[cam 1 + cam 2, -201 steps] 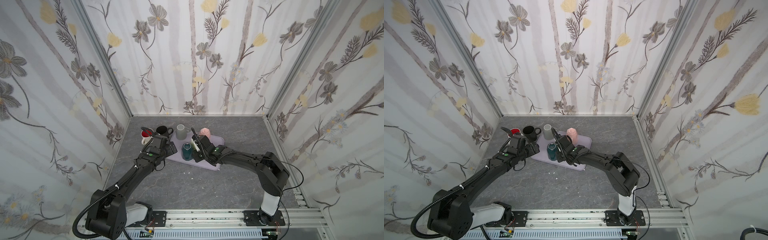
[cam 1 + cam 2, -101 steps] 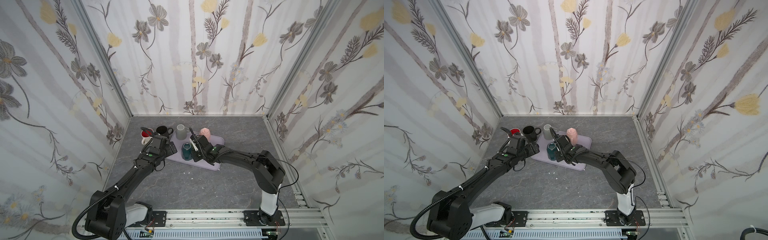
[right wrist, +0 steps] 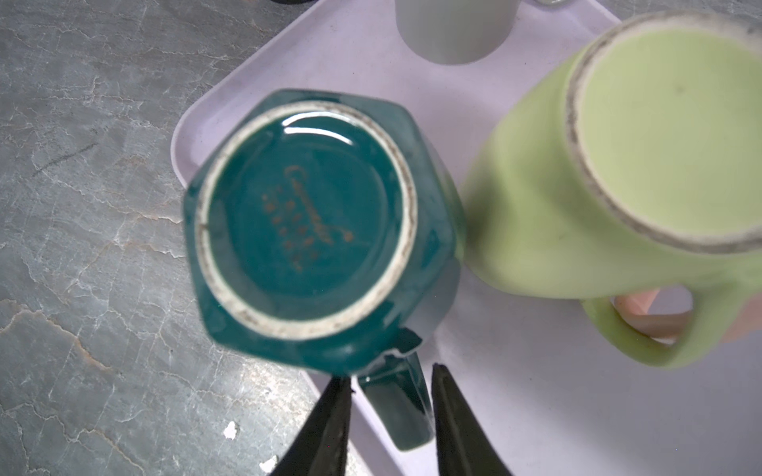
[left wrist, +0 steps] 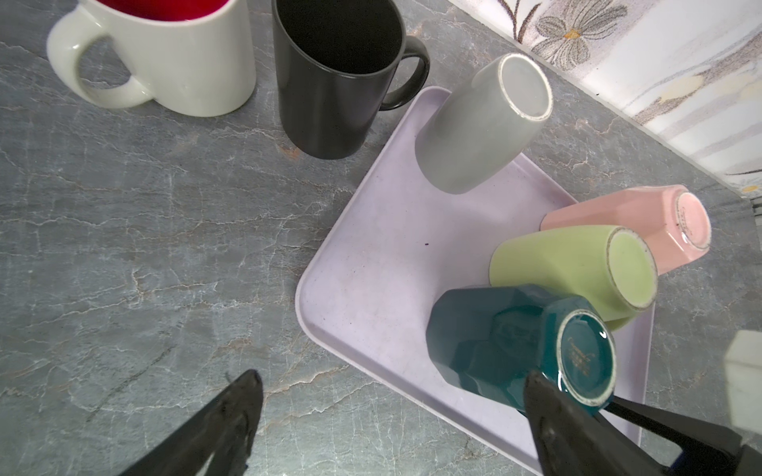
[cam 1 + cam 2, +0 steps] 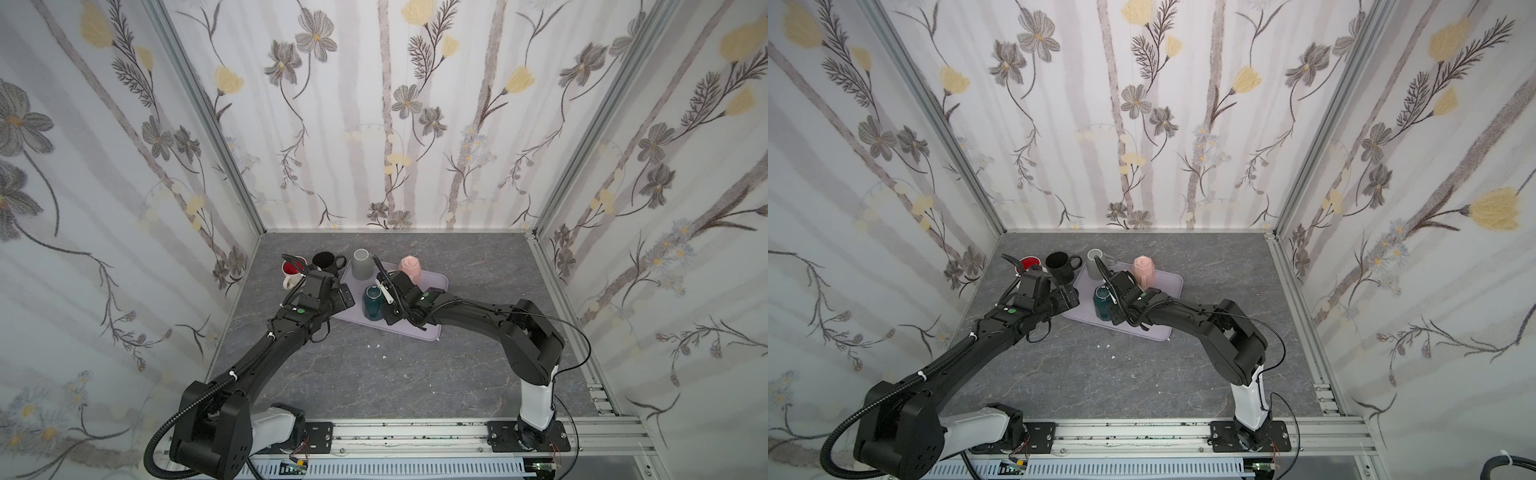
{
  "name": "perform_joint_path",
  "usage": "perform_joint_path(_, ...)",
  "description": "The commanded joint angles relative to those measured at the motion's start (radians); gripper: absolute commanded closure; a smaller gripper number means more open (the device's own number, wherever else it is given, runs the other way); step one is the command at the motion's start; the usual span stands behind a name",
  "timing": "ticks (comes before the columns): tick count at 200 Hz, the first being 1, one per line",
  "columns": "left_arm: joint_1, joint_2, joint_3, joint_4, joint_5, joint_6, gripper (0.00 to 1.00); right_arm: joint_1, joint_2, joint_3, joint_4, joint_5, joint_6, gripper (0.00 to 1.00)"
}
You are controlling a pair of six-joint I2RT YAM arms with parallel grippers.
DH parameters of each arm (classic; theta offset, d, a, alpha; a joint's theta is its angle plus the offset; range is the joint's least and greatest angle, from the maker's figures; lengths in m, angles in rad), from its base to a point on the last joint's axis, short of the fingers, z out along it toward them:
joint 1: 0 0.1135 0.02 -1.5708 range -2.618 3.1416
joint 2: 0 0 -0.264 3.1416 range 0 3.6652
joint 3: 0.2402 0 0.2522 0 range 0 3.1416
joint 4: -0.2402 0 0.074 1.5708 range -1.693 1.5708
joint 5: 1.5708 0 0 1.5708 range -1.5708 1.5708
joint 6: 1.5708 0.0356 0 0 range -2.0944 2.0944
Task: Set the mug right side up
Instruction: 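Lower the right gripper onto the dark green mug's handle and close it, then lift the dark green mug off the tray by its handle with the right gripper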
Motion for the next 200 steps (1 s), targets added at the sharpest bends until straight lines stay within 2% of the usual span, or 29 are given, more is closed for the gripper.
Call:
perform_joint_path(1, 0.002, -0.007, -0.003, 0.025, 0.003, -0.004, 0.0, 0.003, 0.012, 0.015, -0.004, 0.022, -0.019, 0.69)
perform_joint_path(70, 0.001, -0.029, -0.019, 0.026, -0.006, -0.001, 0.0, 0.004, 0.033, 0.033, -0.012, 0.023, -0.016, 0.7)
perform_joint_path(91, 0.001, -0.03, -0.019, 0.026, -0.006, -0.002, 0.0, 0.004, 0.036, 0.039, -0.016, 0.029, -0.013, 0.77)
perform_joint_path(154, 0.001, -0.022, -0.032, 0.049, -0.025, -0.003, 0.0, 0.005, 0.037, 0.046, -0.029, 0.048, -0.008, 0.78)
perform_joint_path(165, 0.001, -0.015, -0.02, 0.032, -0.02, 0.001, 0.0, 0.005, 0.039, 0.044, -0.02, 0.044, -0.003, 0.82)
perform_joint_path(200, 0.001, -0.042, -0.032, 0.035, -0.026, -0.008, 0.0, 0.005, 0.038, 0.043, -0.004, 0.004, 0.011, 0.83)
